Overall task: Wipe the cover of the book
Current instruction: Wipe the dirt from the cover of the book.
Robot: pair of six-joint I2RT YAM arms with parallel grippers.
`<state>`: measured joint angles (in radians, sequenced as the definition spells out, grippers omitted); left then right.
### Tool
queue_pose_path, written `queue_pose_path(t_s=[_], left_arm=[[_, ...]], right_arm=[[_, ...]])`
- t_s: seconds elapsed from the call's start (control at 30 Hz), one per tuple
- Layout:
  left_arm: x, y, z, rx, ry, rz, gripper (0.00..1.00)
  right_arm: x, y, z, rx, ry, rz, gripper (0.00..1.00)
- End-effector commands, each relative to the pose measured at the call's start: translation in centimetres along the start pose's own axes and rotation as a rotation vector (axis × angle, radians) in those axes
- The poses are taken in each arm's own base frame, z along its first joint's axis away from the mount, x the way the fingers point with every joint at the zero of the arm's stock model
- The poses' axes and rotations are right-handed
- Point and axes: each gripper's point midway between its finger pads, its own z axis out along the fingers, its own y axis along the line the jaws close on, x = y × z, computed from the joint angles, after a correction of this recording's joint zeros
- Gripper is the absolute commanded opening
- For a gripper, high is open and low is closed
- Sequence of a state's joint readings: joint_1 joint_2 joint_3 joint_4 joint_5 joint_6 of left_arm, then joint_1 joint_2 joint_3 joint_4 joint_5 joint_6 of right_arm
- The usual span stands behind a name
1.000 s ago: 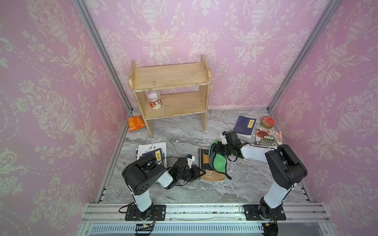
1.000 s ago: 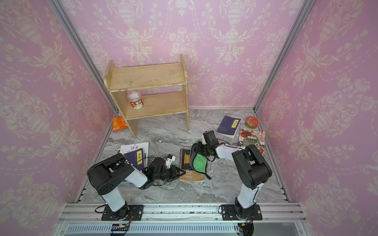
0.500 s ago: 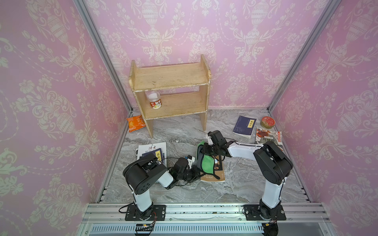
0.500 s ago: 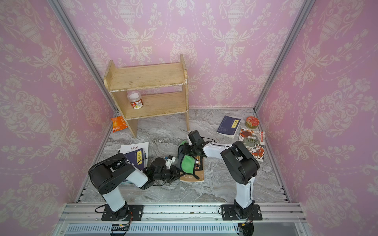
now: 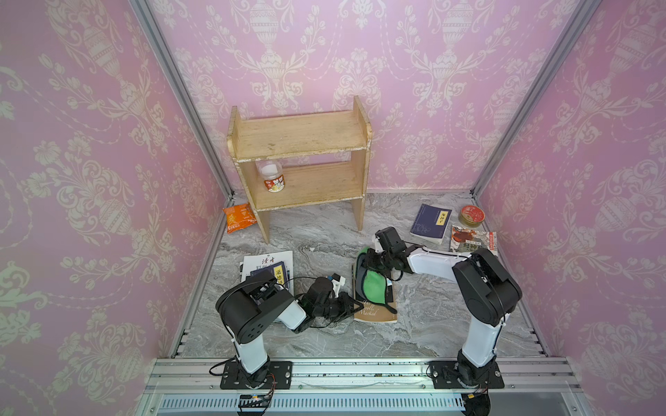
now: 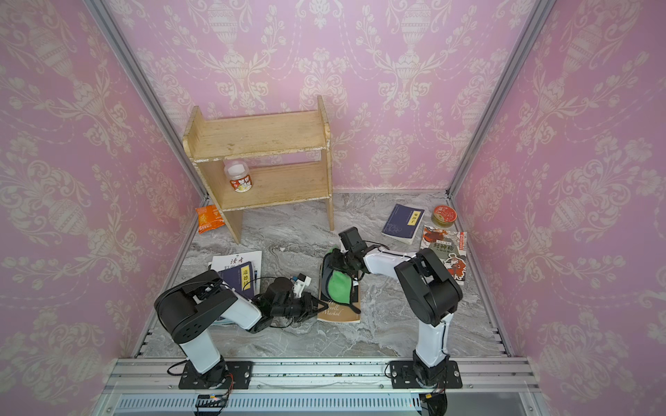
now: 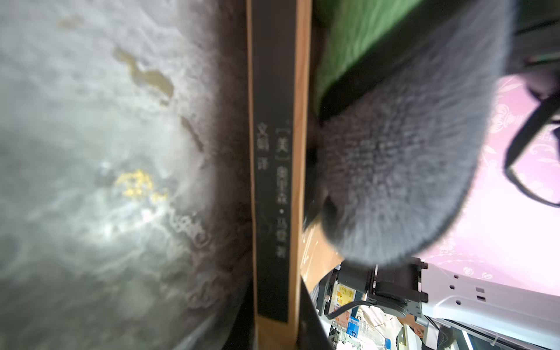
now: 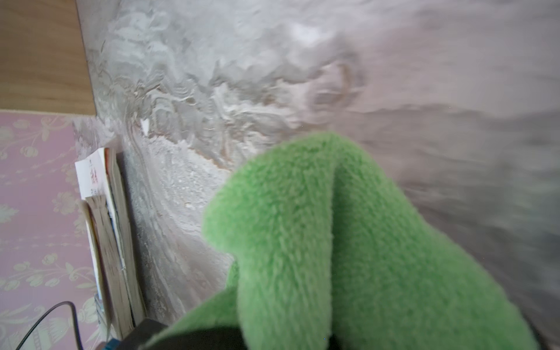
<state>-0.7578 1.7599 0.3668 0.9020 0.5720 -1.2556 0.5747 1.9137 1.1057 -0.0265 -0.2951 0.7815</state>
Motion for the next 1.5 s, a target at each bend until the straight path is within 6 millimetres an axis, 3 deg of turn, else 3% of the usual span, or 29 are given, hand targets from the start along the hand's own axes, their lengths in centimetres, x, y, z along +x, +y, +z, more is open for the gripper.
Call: queue_pose_path(t_s=[0.0, 0.1, 0.27, 0.33, 0.43, 0.6, 0.67, 0.77, 1.0, 1.07, 1.2, 1.3, 1.37, 1.47], left_arm=[[0.7, 0.3, 0.0, -0.034, 0.038, 0.042, 0.00], [0.6, 0.4, 0.0, -0.043, 0.033, 0.041, 0.00], [0.5, 0.4, 0.1, -0.041, 0.032, 0.039, 0.00], [0.6, 0.4, 0.2, -0.042, 0.038, 0.039, 0.00], [0.5, 0.3, 0.3, -0.050, 0.047, 0.043, 0.00], [0.3, 0.0, 0.5, -0.055, 0.050, 0.047, 0.00], [0.3, 0.0, 0.4, -0.058, 0.047, 0.046, 0.00], [0.3, 0.3, 0.3, -0.071, 0.039, 0.047, 0.00], [-0.3, 0.5, 0.5, -0.075, 0.035, 0.034, 0.00], [-0.4, 0.4, 0.5, -0.073, 0.033, 0.033, 0.00], [-0.5, 0.6, 0.6, -0.070, 0.027, 0.030, 0.00], [-0.4, 0.6, 0.6, -0.063, 0.021, 0.022, 0.00], [-0.5, 0.6, 0.5, -0.058, 0.011, 0.021, 0.00], [-0.4, 0.3, 0.6, -0.048, 0.008, 0.029, 0.00]], right_arm=[[7.7, -4.8, 3.0, 0.187, 0.241, 0.060, 0.00], [7.2, -6.9, 1.1, 0.229, 0.216, 0.062, 0.00], [7.3, -13.6, -3.7, 0.310, 0.176, 0.161, 0.00], [7.7, -14.4, -4.4, 0.332, 0.185, 0.155, 0.00], [8.6, -13.0, -2.9, 0.306, 0.223, 0.132, 0.00], [11.6, -6.9, 1.9, 0.256, 0.321, -0.001, 0.00], [12.8, -6.3, 2.3, 0.264, 0.343, -0.035, 0.00], [14.3, -7.7, 1.1, 0.304, 0.363, -0.045, 0.00], [17.4, -10.0, -5.2, 0.384, 0.332, -0.077, 0.00], [17.0, -10.3, -6.8, 0.405, 0.277, -0.096, 0.00], [13.5, -9.0, -9.5, 0.379, 0.100, -0.136, 0.00], [12.5, -6.9, -10.5, 0.299, 0.083, -0.154, 0.00], [13.8, -6.1, -10.1, 0.244, 0.141, -0.163, 0.00], [16.5, -6.7, -8.7, 0.248, 0.234, -0.166, 0.00]])
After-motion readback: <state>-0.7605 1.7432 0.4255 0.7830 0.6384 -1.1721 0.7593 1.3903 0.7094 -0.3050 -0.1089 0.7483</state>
